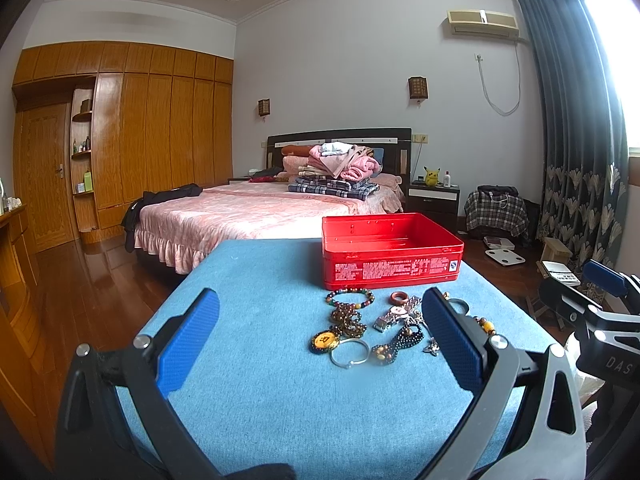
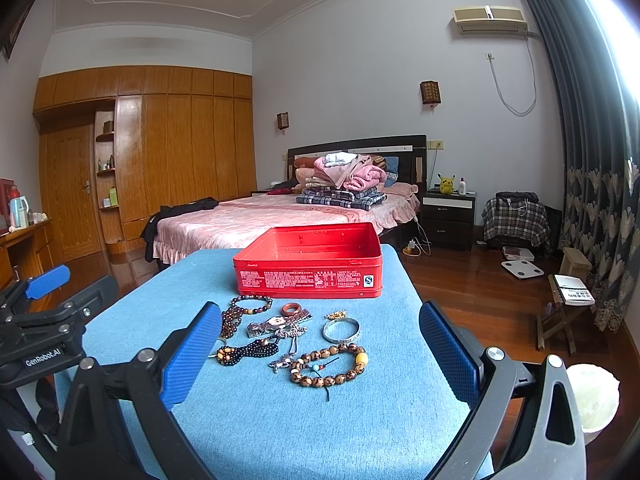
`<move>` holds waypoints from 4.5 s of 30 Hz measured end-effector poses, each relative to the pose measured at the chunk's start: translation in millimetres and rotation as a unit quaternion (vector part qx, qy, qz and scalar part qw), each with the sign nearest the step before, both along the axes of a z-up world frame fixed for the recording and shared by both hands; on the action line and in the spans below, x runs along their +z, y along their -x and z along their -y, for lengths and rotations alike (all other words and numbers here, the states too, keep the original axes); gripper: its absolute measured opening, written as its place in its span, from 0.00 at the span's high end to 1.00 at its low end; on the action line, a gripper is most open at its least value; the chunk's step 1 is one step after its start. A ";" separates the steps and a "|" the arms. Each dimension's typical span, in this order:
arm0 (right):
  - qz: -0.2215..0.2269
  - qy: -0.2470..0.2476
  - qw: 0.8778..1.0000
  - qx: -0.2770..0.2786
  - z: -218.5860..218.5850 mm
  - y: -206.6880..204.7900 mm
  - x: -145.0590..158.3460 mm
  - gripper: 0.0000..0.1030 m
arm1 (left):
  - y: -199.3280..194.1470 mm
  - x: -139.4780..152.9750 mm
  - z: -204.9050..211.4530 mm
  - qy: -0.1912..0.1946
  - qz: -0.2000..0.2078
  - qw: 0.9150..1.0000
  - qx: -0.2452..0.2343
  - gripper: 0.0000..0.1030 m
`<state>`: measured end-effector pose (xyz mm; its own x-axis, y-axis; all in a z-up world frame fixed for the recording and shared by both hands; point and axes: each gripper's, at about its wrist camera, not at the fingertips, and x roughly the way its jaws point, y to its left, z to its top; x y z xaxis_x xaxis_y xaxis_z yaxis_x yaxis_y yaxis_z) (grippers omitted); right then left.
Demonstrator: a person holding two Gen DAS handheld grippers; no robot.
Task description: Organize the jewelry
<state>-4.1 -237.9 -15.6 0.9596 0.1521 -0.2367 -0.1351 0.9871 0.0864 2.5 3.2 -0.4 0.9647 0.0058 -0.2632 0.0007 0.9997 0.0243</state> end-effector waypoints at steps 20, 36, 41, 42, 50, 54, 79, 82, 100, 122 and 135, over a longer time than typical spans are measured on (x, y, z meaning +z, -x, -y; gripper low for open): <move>-0.098 -0.013 0.995 0.004 10.4 -52.7 -58.1 0.08 | -69.7 -68.2 -5.7 -0.012 -0.140 0.990 0.011 0.08; -0.129 -0.016 0.991 0.013 8.6 -82.4 -74.6 0.08 | -120.2 -96.5 2.7 0.002 -0.224 0.975 -0.010 0.29; -0.131 -0.022 0.991 0.011 11.0 -87.6 -75.4 0.08 | -138.2 -94.7 9.2 0.001 -0.251 0.968 -0.012 0.28; -0.132 -0.023 0.991 0.011 11.5 -88.7 -75.6 0.08 | -141.7 -94.9 9.1 0.002 -0.254 0.967 -0.012 0.28; -0.138 -0.020 0.990 0.016 10.4 -94.7 -76.5 0.08 | -141.8 -93.4 15.6 0.011 -0.250 0.968 -0.018 0.48; -0.142 -0.014 0.990 0.017 7.4 -96.4 -77.2 0.08 | -137.8 -92.6 16.5 0.019 -0.244 0.970 -0.018 0.58; -0.201 -0.009 0.979 -0.008 24.8 -125.5 -87.2 0.60 | -110.9 -81.1 -3.9 0.039 -0.206 0.978 -0.002 0.58; -0.205 -0.014 0.979 -0.005 26.3 -126.5 -89.1 0.79 | -110.1 -78.0 -2.1 0.031 -0.199 0.979 0.000 0.58; -0.163 -0.022 0.986 0.038 22.0 -130.8 -26.1 0.87 | -134.1 -36.3 8.4 0.038 -0.164 0.986 -0.008 0.58; -0.086 -0.024 0.994 0.058 9.6 -255.9 52.3 0.87 | -279.9 26.5 48.8 0.044 -0.120 0.991 -0.047 0.58; -0.122 -0.033 0.991 0.046 14.7 -308.6 12.3 0.76 | -324.6 -6.3 47.2 0.041 -0.159 0.985 -0.043 0.50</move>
<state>304.6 -252.5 -3.3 0.8563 0.2586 -0.4470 -0.1910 0.9628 0.1912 327.1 -44.0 -6.7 0.8295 -0.1072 -0.5482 0.0809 0.9941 -0.0721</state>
